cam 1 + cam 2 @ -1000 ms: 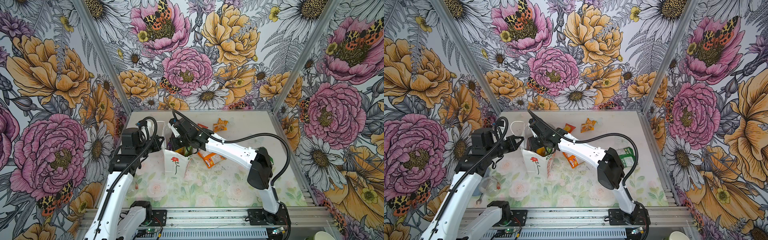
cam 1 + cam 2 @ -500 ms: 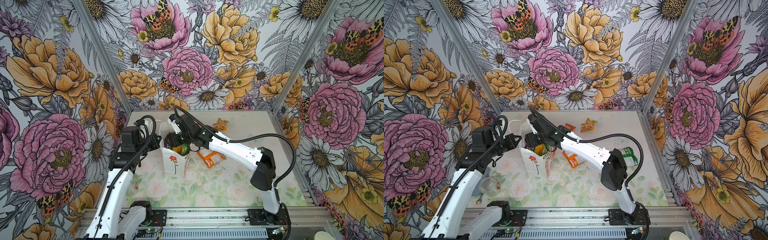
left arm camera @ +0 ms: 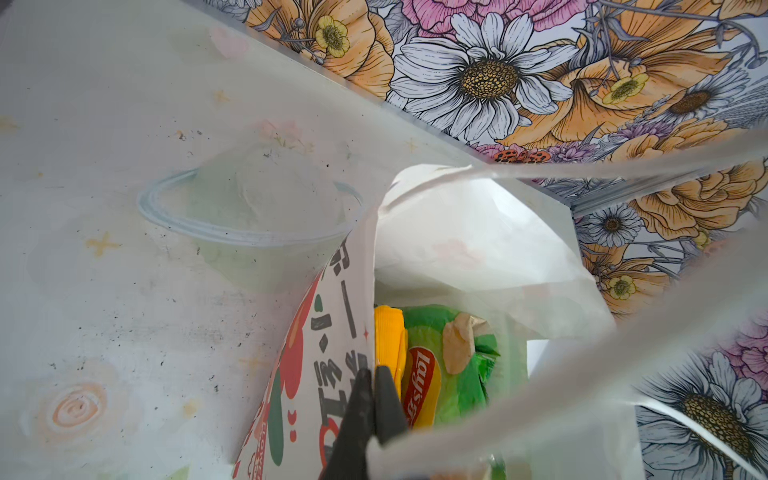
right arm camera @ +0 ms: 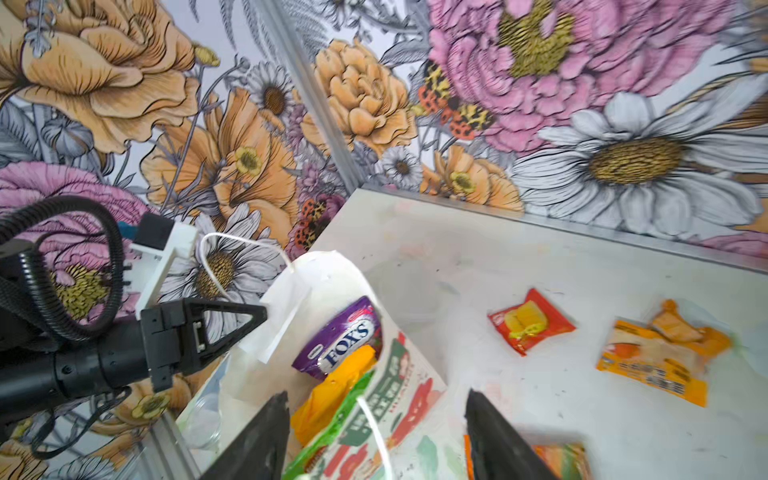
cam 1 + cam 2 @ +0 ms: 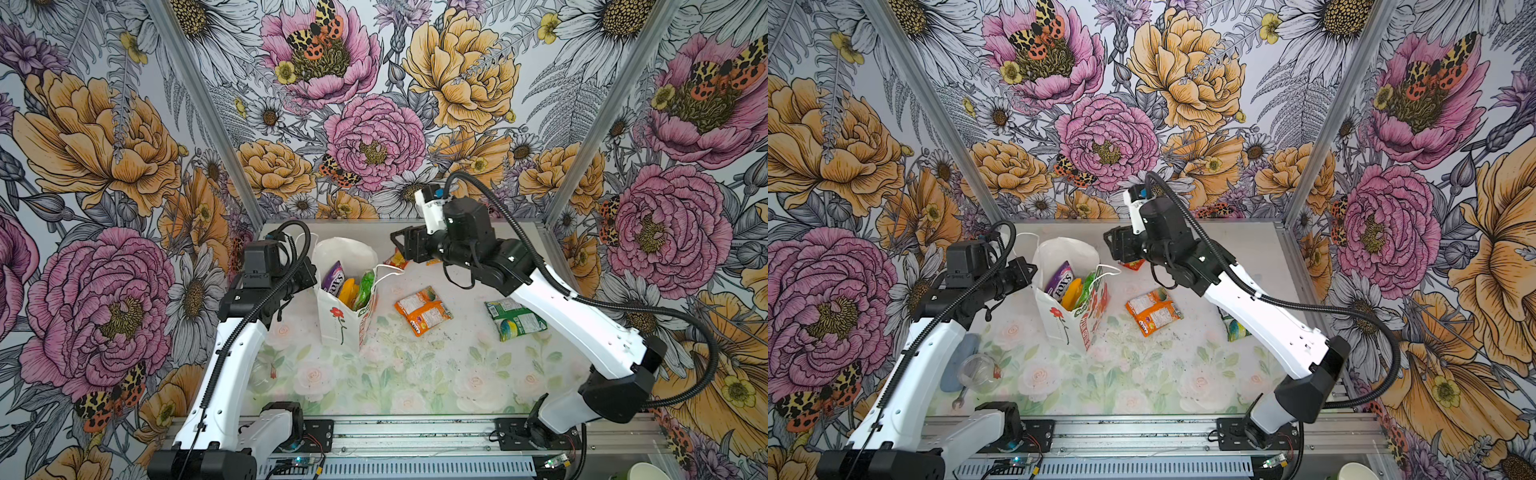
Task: Place the snacks into the paper bag
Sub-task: 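Withdraw the right gripper from the paper bag toward the green FOX'S bag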
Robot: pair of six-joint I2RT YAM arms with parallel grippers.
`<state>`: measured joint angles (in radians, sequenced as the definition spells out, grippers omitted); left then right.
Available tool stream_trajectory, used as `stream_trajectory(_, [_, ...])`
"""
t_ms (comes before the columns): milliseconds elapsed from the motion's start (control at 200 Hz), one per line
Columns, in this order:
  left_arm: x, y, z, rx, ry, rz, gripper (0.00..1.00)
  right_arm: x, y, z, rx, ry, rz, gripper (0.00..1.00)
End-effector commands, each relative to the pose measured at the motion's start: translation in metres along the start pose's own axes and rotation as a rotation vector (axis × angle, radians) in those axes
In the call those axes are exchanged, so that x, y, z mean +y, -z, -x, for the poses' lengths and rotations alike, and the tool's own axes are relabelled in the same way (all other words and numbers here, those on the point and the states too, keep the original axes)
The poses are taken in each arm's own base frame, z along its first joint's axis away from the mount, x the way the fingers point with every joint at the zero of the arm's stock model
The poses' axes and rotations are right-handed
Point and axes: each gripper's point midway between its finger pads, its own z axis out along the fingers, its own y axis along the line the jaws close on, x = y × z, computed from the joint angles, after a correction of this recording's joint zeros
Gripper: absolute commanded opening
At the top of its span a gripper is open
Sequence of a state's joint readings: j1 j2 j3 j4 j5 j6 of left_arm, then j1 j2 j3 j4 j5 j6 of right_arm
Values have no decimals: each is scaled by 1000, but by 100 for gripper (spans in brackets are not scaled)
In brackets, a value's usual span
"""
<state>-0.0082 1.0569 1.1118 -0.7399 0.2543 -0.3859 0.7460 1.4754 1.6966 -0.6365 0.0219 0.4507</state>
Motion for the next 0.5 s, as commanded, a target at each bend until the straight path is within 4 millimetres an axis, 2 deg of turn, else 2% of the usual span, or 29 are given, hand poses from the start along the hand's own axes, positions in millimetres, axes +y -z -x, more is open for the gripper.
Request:
stream_trajectory(0, [-4,18,39,-141,-27,8,1,-54,10,-19,12,-14,-162,69])
stream_trajectory(185, [10,21,39,-174,-12,34,1,-139,36,-59,29,-75,-412,69])
stream_trajectory(290, [14,18,33,-167,-11,38,1,-186,48,-95,78,-155,-533,69])
stream_trajectory(380, [16,15,28,-155,-19,45,1,-229,57,-128,127,-270,-636,69])
stream_trajectory(495, [11,13,24,-143,-30,32,1,-275,62,-162,195,-493,-629,72])
